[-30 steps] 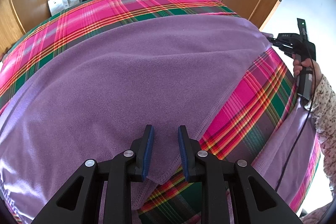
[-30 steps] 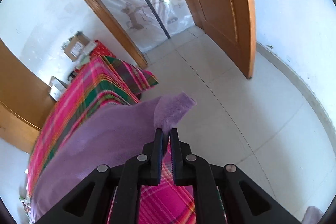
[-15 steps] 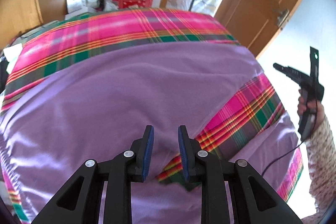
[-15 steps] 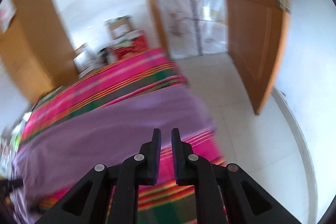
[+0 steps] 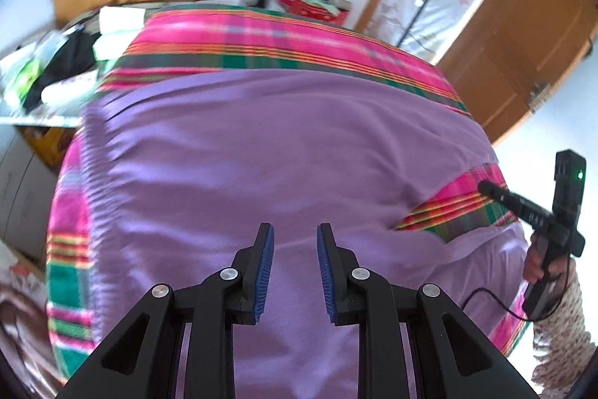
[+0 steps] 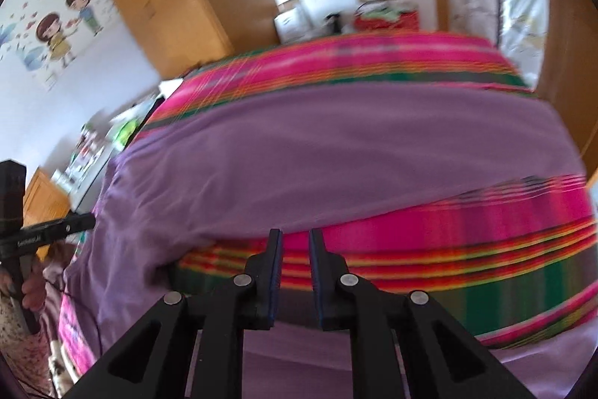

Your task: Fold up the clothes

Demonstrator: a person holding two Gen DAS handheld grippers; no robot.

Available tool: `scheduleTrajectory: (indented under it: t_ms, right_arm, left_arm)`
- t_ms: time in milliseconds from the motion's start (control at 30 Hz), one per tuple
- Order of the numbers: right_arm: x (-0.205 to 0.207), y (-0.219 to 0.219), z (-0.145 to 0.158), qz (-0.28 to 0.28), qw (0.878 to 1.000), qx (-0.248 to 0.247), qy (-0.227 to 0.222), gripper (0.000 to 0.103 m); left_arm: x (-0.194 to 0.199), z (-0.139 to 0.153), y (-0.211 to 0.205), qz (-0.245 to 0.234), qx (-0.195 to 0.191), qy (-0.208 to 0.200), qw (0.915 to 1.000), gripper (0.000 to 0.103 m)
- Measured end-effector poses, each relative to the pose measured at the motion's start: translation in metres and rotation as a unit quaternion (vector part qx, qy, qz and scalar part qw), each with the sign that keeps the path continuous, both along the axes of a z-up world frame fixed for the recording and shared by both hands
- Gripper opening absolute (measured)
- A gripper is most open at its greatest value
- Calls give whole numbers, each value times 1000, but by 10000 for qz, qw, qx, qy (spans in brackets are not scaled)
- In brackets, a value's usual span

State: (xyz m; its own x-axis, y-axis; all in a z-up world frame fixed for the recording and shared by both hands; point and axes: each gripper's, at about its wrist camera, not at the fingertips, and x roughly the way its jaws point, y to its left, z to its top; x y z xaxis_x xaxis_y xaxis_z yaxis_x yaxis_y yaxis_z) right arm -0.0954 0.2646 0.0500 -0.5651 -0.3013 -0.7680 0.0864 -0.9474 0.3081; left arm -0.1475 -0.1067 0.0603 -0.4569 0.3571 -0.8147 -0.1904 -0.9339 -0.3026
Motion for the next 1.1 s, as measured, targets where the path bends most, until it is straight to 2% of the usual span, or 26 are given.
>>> scheduleTrajectory:
  t_ms: [67,167,233,333,467,600,800,900,1000,1100]
  right_arm:
    - [-2,-19,-8,203,9996,-129,-158,14]
    - [4,-37,-10,257,9995,-114,-127,14]
    - [14,-42,-3,148,9998,-137,90,15]
    - [35,-50,12,-30,9984,-162,533,23]
    - [50,-60,29,7,9966,-133,815,24]
    - [72,-67,53,-55,9934,107,1144,24]
    - [104,-58,91,-410,9855,39,1644,30]
    - [118,-62,97,-397,9845,337,1677,45]
    - [109,-70,78,-339,9885,592,1349,45]
    - [85,-69,52,-462,9936,384,959,45]
  left_arm:
    - [5,-4,-17,136,5,-49,9999,24]
    - [12,-10,-44,375,41,-116,9992,24]
    - [16,-13,-62,558,88,-146,9983,24]
    - [26,-21,-87,806,181,-198,9964,24]
    - [34,-31,-111,1007,184,-362,9941,24]
    - [43,-36,-124,1068,242,-395,9932,24]
    - [50,-44,-133,1084,329,-506,9923,24]
    - [54,-44,-135,1054,418,-499,9923,24]
    - [51,-42,-135,1057,558,-412,9920,24]
    - [44,-40,-127,927,624,-359,9931,24]
